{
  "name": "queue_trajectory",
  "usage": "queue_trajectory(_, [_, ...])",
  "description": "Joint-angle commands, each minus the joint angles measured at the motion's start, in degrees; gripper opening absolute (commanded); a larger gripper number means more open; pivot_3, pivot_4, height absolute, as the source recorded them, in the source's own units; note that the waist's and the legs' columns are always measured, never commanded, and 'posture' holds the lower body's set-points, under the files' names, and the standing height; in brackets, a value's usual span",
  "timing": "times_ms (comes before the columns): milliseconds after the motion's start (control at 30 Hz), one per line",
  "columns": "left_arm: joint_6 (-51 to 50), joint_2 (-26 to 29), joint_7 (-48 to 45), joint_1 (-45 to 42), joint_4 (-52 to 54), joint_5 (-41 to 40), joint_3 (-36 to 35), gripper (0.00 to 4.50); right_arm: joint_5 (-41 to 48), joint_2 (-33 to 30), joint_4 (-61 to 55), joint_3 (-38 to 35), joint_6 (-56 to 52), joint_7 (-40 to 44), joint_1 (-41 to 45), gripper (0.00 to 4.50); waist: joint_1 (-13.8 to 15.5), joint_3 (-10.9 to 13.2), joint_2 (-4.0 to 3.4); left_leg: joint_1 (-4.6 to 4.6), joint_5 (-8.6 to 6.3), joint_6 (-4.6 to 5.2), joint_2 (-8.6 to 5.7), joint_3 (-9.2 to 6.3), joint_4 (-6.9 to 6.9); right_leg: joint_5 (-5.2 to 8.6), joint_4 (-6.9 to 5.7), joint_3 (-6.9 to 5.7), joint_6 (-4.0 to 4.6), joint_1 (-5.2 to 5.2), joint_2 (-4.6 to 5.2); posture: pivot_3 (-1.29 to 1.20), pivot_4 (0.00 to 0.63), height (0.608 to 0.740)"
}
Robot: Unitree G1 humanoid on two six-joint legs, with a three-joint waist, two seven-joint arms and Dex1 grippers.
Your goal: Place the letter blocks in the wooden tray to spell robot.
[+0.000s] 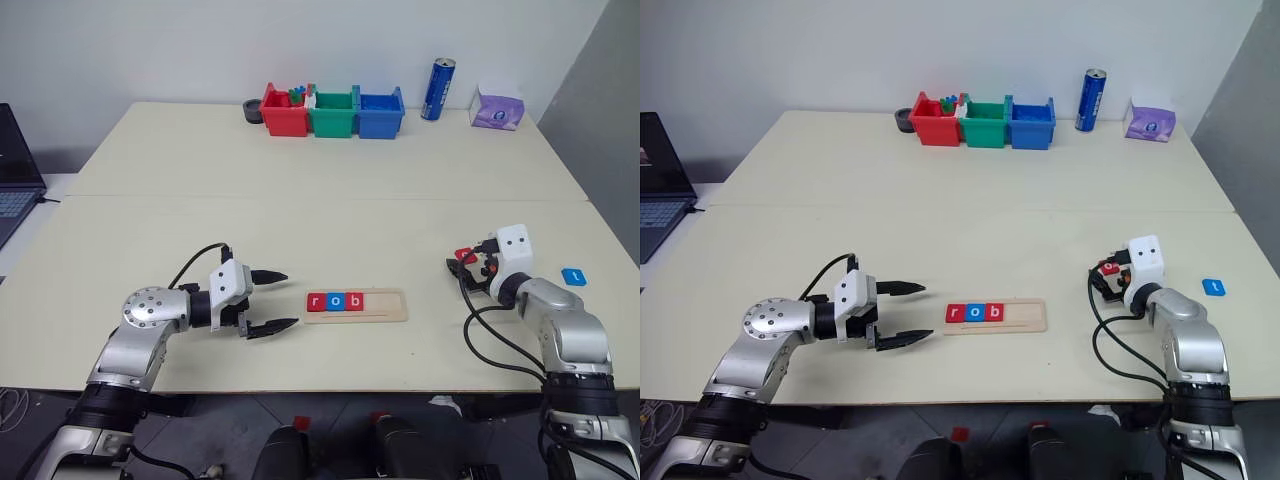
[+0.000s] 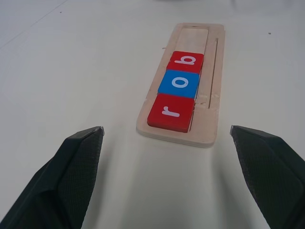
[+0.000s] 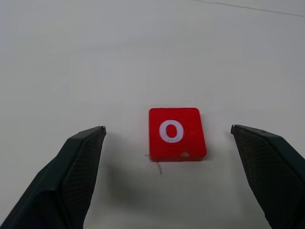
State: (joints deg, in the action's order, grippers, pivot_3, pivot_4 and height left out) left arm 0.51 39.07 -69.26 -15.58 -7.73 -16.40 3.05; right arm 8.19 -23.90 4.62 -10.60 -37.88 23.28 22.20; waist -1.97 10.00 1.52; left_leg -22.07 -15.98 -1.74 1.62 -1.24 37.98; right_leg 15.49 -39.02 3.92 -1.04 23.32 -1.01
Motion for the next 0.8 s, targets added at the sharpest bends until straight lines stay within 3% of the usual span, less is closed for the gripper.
queue_trajectory(33, [0.25,-0.14,-0.17,-1.33,0.42,-0.43,-0.45,4.50,0.89,0.05,3.27,-1.05,2.32,-0.61,1.91,4.47,0.02,0.00,0.00,-0.01,0.00,0.00,0.00,-0.01,0.00,0.00,0.00,-0.01,0.00,0.00,0.00,0.00,0.150,0.740])
queue_trajectory(100, [-0.04,-0.05,-0.04,-1.16,1.04,-0.35,-0.46,4.50,1.13,0.62,4.83,-1.22,1.50,-1.61,2.43,4.47,0.04,-0.01,0.00,-0.01,0.00,0.00,0.01,-0.03,-0.01,0.00,-0.01,-0.02,0.00,0.00,0.01,0.00,0.150,0.740])
queue_trajectory(200, [-0.73,0.33,0.27,-0.68,2.32,-0.40,-0.64,4.50,1.37,1.25,5.20,-1.72,-1.00,-3.60,2.55,3.85,0.02,-0.02,0.00,0.01,0.00,0.00,0.03,-0.03,-0.01,-0.01,-0.02,0.00,0.00,0.00,0.01,0.00,0.150,0.740])
queue_trajectory(433, [-1.38,1.12,0.20,-0.19,3.29,-0.24,-1.00,4.50,1.02,1.28,0.65,-0.76,-3.49,-5.07,-0.81,1.43,0.05,-0.04,0.02,0.01,0.00,0.00,0.02,-0.05,0.00,0.00,-0.02,-0.02,0.00,-0.03,0.02,0.00,0.150,0.740])
queue_trajectory(600, [-1.08,1.20,-0.47,-1.05,2.30,-0.29,-0.81,4.50,1.82,3.82,-18.51,-0.79,-8.85,-8.59,-10.22,1.45,0.30,-0.06,0.02,-0.10,0.00,0.00,0.05,-0.26,-0.03,0.02,0.00,-0.03,-0.01,-0.02,0.03,0.00,0.150,0.740])
queue_trajectory(700, [-0.42,1.24,-1.08,-1.42,1.38,-0.26,-0.61,4.50,3.78,10.65,-35.24,-0.27,-16.60,-13.59,-18.76,1.45,0.22,-0.08,-0.01,-0.16,0.00,-0.01,0.09,-0.31,-0.04,0.03,0.00,-0.03,-0.01,0.02,0.04,0.00,0.150,0.740])
queue_trajectory(800, [0.25,1.14,-1.47,-1.57,0.77,-0.05,-0.35,4.50,3.40,14.92,-43.68,2.53,-20.27,-16.62,-24.20,1.45,0.00,-0.08,-0.03,-0.18,0.00,-0.01,0.10,-0.31,-0.05,0.12,-0.03,-0.03,-0.15,0.06,0.04,0.00,0.150,0.740])
